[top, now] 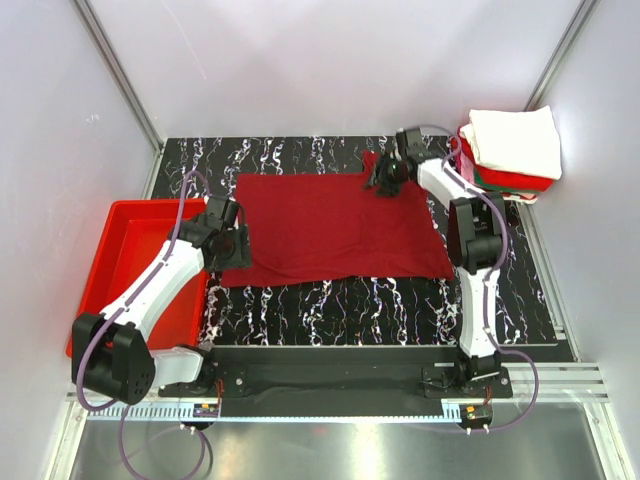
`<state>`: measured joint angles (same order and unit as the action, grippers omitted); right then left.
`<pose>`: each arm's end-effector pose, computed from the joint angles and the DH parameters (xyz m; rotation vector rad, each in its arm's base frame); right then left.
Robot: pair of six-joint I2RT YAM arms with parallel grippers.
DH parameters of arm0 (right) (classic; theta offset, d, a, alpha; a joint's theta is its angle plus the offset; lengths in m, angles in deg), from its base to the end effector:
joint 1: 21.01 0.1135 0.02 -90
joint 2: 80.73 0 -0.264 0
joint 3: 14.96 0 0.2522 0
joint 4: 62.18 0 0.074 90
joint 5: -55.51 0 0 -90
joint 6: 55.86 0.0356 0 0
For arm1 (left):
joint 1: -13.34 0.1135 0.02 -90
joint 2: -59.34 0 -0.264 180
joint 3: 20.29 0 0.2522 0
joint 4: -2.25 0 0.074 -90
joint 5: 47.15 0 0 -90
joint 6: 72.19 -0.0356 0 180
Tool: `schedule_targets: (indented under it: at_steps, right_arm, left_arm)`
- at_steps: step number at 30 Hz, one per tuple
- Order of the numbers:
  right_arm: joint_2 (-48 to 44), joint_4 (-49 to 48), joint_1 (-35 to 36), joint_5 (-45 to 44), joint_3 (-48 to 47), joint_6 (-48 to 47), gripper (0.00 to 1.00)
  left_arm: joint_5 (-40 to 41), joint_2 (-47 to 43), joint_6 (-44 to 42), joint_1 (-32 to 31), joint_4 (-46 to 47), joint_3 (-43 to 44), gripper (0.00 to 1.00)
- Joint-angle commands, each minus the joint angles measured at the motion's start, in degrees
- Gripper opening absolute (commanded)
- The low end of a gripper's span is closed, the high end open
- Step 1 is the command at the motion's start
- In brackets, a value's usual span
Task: Fold and stack the t-shirts
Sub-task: Fold the tshirt
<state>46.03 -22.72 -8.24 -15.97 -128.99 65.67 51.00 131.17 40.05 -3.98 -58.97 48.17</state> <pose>0.4754 0.1193 0.1843 0.2759 2.5462 0.7163 0.2271 -0.0655 0.2508 -0.1579 2.6729 -0.0248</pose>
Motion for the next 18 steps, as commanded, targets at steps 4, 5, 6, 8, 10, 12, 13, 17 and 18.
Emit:
schedule_targets:
  at_steps: [4, 5, 6, 8, 10, 12, 13, 17, 18]
  right_arm:
    - [11.3, 9.8, -1.08, -4.01, -25.19, -7.36, 0.6]
    - [13.93, 10.6, -1.69, -4.8, -27.59, -7.27, 0.61]
    - [15.08, 10.87, -2.31, -5.33, -29.7, -7.18, 0.61]
    - [17.8, 10.61, -3.89, -7.71, -34.37, -7.36, 0.62]
    - [19.48, 9.82, -4.86, -10.16, -37.62, -7.8, 0.63]
    - [21.59, 8.77, -6.09, -12.18, -40.25, -8.41, 0.65]
    - [22.3, 7.63, -6.27, -12.89, -40.96, -9.02, 0.65]
    - [25.2, 4.9, -8.2, -17.72, -43.52, -9.73, 0.7]
    - [25.55, 4.2, -9.08, -18.86, -43.78, -9.38, 0.7]
  left_arm:
    - [0.12, -0.38, -1.06, 0.36, 1.67, 0.85, 0.64]
    - [0.21, -0.2, -1.06, 0.36, 1.58, 0.85, 0.64]
    - [-0.05, -0.03, -1.06, 0.36, 1.58, 0.85, 0.64]
    - [-0.32, 0.24, -1.14, 0.36, 1.67, 0.85, 0.64]
    - [-0.58, 0.41, -1.23, 0.36, 1.76, 0.85, 0.64]
    - [-0.76, 0.59, -1.06, 0.36, 1.67, 0.85, 0.64]
    - [-0.76, 0.68, -1.06, 0.36, 1.76, 0.76, 0.64]
    - [-0.76, 1.2, -1.06, 0.27, 1.85, 0.67, 0.64]
    - [-0.85, 1.38, -1.06, 0.27, 1.76, 0.76, 0.64]
